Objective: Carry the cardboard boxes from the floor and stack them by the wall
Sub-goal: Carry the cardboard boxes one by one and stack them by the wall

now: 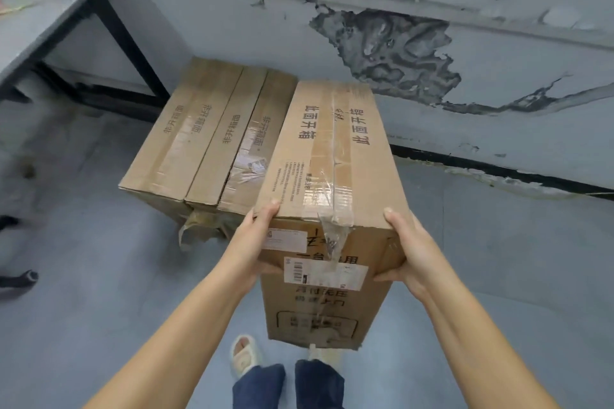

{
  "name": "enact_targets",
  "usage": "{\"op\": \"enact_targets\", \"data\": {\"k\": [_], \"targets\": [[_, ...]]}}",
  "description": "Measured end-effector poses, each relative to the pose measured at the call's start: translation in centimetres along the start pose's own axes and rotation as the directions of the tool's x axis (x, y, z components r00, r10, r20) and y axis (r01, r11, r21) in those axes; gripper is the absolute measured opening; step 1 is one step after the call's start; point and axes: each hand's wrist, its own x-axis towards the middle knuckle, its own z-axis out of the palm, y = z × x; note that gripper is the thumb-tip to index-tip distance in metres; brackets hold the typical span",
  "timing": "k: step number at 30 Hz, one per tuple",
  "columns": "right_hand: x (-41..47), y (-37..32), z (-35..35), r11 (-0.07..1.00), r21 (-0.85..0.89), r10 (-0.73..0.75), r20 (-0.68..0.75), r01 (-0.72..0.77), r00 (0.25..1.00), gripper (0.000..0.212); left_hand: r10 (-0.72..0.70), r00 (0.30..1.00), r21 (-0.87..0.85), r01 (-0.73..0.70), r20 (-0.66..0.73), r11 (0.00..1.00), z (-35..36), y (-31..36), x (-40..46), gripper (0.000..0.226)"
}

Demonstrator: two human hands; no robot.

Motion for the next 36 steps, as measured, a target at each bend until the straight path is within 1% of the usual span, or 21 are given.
{"op": "enact_targets", "data": {"k": [2,5,7,9,13,16,18,20,21,23,25,28,30,31,33,35,36], "targets": [[3.8,0.7,0.6,1.0,0.011,-0.01,-0.006,0.01,1.0,0.043,0.015,1.0,0.014,-0.015,0.015,1.0,0.2,-0.5,3.9,0.027],[9.2,3.8,1.7,1.0,0.014,-0.003,-0.012,0.003,1.0,0.047,0.01,1.0,0.033,-0.011,0.016,0.999,-0.3,-2.7,9.6,0.024],[12.7,6.8,2.2,1.0,0.02,0.018,-0.009,-0.018,1.0,0.05,0.0,1.0,0.036,-0.001,0.024,0.999,-1.0,-5.3,13.2,0.027],[15.2,10.3,2.5,0.998,0.02,0.052,-0.002,-0.052,0.999,0.053,-0.013,1.0,0.039,0.012,0.028,0.999,-2.0,-8.6,15.9,0.033],[17.1,17.7,2.7,0.995,0.031,0.096,-0.03,-0.095,0.995,0.051,-0.055,0.998,0.072,0.058,-0.043,0.996,-4.1,-15.1,17.7,0.037],[16.6,21.5,3.0,0.99,0.048,0.138,-0.056,-0.135,0.989,0.046,-0.199,0.977,0.059,0.204,-0.072,0.977,-5.3,-18.3,17.4,0.046],[16.1,22.7,3.4,0.985,0.061,0.166,-0.068,-0.162,0.984,0.047,-0.331,0.94,0.029,0.334,-0.076,0.942,-6.0,-19.2,16.8,0.056],[16.0,23.1,3.8,0.983,0.054,0.176,-0.07,-0.173,0.982,0.047,-0.436,0.899,-0.033,0.435,-0.041,0.9,-6.6,-19.1,16.5,0.057],[16.0,23.0,4.0,0.984,0.05,0.175,-0.069,-0.171,0.982,0.047,-0.462,0.886,-0.074,0.46,-0.024,0.885,-6.8,-18.8,16.7,0.055],[16.8,22.2,4.4,0.986,0.04,0.162,-0.063,-0.16,0.985,0.044,-0.463,0.886,-0.161,0.455,-0.011,0.875,-7.1,-18.2,17.7,0.046],[18.2,21.3,4.7,0.989,0.027,0.147,-0.054,-0.145,0.988,0.043,-0.435,0.9,-0.22,0.421,-0.019,0.88,-7.0,-17.7,19.2,0.046],[21.5,19.8,5.7,0.992,0.016,0.124,-0.037,-0.124,0.992,0.046,-0.379,0.924,-0.311,0.345,-0.055,0.886,-6.3,-16.6,22.8,0.061],[24.0,18.8,6.8,0.995,-0.001,0.097,-0.02,-0.097,0.995,0.045,-0.362,0.927,-0.424,0.292,-0.093,0.857,-5.8,-15.3,25.7,0.071],[25.3,18.4,7.4,0.997,-0.006,0.083,-0.015,-0.083,0.996,0.044,-0.353,0.928,-0.469,0.261,-0.118,0.844,-5.6,-14.6,27.1,0.071],[27.8,17.7,8.3,0.998,-0.011,0.062,-0.008,-0.062,0.998,0.046,-0.324,0.933,-0.493,0.211,-0.156,0.844,-5.5,-13.2,29.7,0.059],[30.0,17.3,9.0,0.998,-0.031,0.049,-0.004,-0.049,0.999,0.05,-0.323,0.933,-0.435,0.228,-0.157,0.871,-5.6,-12.3,31.9,0.042],[30.8,17.2,9.2,0.998,-0.047,0.045,-0.002,-0.045,0.999,0.052,-0.339,0.929,-0.417,0.251,-0.151,0.873,-5.7,-12.2,32.6,0.038]]}}
